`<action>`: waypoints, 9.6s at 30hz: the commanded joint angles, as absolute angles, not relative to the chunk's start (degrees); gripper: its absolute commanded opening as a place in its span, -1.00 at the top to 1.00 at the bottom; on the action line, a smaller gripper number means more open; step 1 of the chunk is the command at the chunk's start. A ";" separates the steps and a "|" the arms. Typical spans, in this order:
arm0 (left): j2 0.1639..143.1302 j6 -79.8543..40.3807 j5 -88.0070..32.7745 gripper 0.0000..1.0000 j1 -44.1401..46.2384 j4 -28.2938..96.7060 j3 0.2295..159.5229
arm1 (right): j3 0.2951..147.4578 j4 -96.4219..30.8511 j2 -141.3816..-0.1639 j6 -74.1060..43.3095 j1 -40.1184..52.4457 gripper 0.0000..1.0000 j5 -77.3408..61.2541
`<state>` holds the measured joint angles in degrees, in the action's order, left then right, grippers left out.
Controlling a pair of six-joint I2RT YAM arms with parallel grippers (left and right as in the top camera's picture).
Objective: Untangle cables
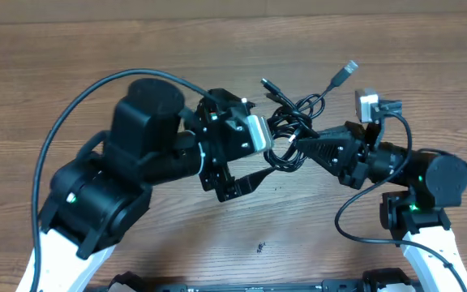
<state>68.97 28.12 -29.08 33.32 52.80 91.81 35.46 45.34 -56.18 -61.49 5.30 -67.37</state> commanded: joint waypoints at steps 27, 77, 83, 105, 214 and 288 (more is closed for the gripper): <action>72.36 11.53 -44.18 -0.55 33.39 41.25 92.84 | 36.60 74.00 -55.68 -80.79 5.45 0.92 -60.51; 73.95 -6.15 -43.05 0.91 16.05 56.84 92.84 | 37.87 32.67 -57.89 -30.70 5.43 -0.69 -60.18; 77.21 -14.24 -43.11 0.92 16.10 56.21 92.84 | 42.52 32.64 -57.89 -22.26 5.45 -0.74 -60.29; 78.32 -38.04 -46.98 0.91 16.32 52.03 92.84 | 53.30 22.00 -58.00 -11.22 5.43 -0.59 -63.64; 79.44 -36.01 -43.18 0.92 25.52 53.49 92.73 | 79.85 -45.28 -66.57 32.80 28.56 0.74 -18.11; 79.44 -38.59 -41.30 0.91 16.60 53.65 92.73 | 79.85 -52.73 -65.78 20.73 28.56 0.21 -24.38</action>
